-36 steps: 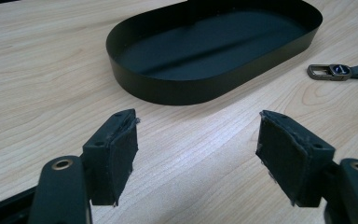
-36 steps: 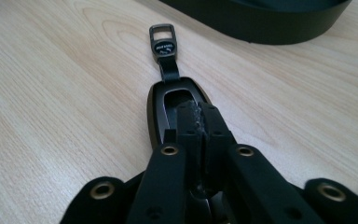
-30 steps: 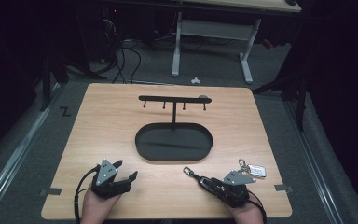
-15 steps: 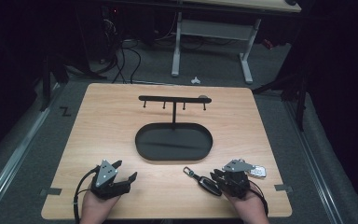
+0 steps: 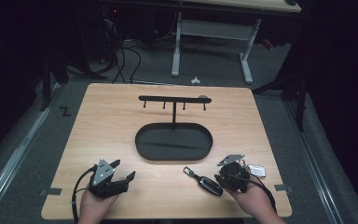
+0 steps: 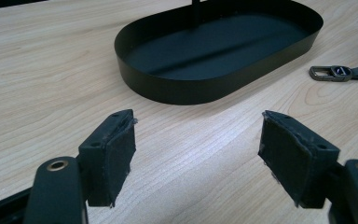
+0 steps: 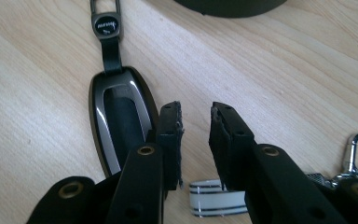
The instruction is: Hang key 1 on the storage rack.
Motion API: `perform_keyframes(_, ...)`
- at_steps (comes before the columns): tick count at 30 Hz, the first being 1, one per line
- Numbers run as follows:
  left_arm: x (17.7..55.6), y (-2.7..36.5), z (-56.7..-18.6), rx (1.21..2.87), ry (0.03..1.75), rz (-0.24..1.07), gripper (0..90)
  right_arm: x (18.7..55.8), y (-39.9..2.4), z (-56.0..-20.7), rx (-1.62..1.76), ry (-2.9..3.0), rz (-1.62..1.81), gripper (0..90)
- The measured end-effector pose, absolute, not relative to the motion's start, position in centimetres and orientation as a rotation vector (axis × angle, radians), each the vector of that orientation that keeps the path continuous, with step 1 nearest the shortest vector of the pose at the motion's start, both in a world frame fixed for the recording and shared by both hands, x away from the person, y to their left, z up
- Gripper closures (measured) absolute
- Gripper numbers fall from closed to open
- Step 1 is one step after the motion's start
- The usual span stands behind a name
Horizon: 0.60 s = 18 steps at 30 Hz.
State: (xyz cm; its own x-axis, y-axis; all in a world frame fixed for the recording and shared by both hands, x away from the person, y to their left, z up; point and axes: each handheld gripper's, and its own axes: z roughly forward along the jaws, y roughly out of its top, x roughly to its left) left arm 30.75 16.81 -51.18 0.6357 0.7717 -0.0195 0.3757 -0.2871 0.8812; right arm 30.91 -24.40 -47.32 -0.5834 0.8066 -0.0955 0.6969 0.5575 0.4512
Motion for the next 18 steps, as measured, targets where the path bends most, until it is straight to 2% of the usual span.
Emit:
perform_keyframes(11, 30.8, 16.6, -51.3, 1.911, 0.898, 0.498, 27.3, 32.5, -23.7, -46.2, 1.201, 2.646, 0.304, 74.9)
perform_keyframes(18, 30.7, 16.6, -51.3, 1.91, 0.886, 0.485, 27.3, 33.5, -22.9, -46.1, 1.262, 2.765, 0.127, 70.2)
